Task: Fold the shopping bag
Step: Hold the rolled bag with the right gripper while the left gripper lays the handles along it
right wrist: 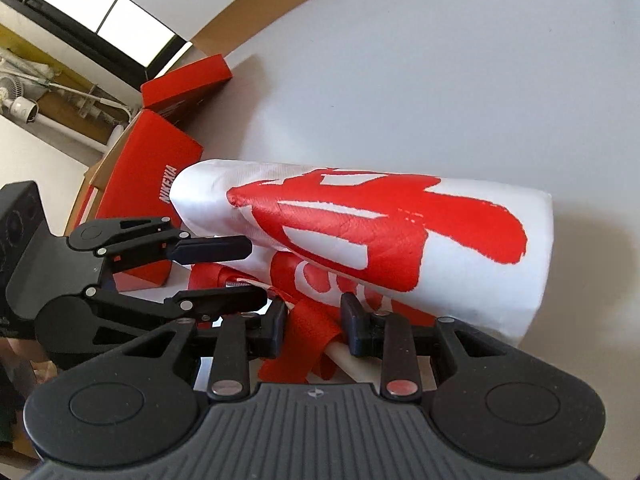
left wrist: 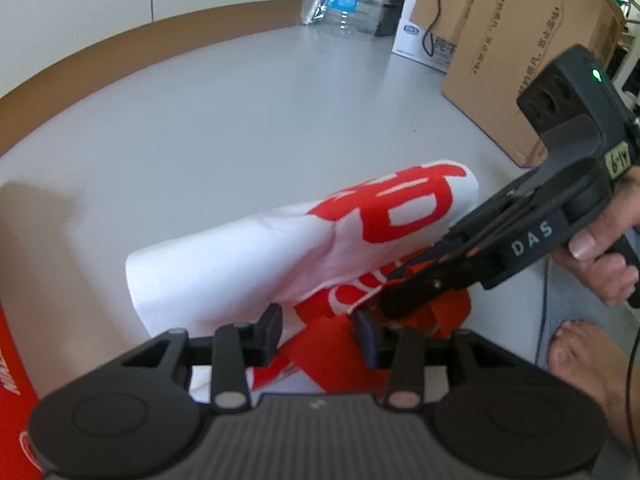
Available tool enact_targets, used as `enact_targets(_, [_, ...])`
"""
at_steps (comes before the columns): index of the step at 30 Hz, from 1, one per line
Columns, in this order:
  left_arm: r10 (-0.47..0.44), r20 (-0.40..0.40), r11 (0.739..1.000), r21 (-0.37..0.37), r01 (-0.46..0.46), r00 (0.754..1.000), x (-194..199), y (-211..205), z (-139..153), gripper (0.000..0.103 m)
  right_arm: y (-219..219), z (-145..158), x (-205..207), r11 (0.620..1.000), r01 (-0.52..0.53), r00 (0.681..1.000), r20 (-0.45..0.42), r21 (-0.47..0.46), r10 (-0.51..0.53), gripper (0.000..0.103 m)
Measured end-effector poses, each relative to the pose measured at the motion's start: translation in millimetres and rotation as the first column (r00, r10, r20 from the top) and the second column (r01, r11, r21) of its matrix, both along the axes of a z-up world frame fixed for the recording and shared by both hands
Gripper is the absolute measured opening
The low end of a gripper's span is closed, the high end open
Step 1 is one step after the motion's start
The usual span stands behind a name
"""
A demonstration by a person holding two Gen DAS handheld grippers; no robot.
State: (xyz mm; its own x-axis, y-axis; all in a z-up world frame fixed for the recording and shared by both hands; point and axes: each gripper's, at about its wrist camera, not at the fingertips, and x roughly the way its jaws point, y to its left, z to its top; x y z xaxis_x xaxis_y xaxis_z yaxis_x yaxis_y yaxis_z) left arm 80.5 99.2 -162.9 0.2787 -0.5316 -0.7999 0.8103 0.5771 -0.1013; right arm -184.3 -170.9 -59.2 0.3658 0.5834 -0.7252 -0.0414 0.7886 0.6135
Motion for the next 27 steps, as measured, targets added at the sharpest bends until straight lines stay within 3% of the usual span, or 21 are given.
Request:
enact_targets(3, [0.007,0.01,1.0,0.012,-0.007,1.0,-7,34,26,0.046,2,3,2,1.0,0.009,1.0,0.008,-0.03,-0.009,0.032])
enact_targets(14, [-0.009,0.011,0.998,0.059,0.009,1.0,-9,41,23,0.052,8,13,0,0.982,-0.043,0.993,0.104,-0.184,0.063,0.034])
enact_targets(16, [-0.004,0.018,0.999,0.054,0.003,1.0,-12,45,29,0.047,4,13,0,0.985,-0.035,0.994,0.098,-0.167,0.052,0.034])
enact_targets(18, [0.002,0.037,0.999,0.037,-0.003,0.999,-17,51,35,0.044,-12,6,4,0.999,0.027,0.999,0.037,-0.045,-0.025,0.034])
enact_targets(20, [0.012,0.045,1.0,-0.003,-0.012,0.999,-21,61,42,0.044,-16,3,8,0.999,0.04,0.999,0.016,-0.007,-0.04,0.033])
enact_targets(27, [0.01,0.115,1.0,-0.015,-0.008,0.993,-32,74,50,0.044,-15,2,19,1.0,0.025,0.999,-0.027,0.006,-0.025,0.033])
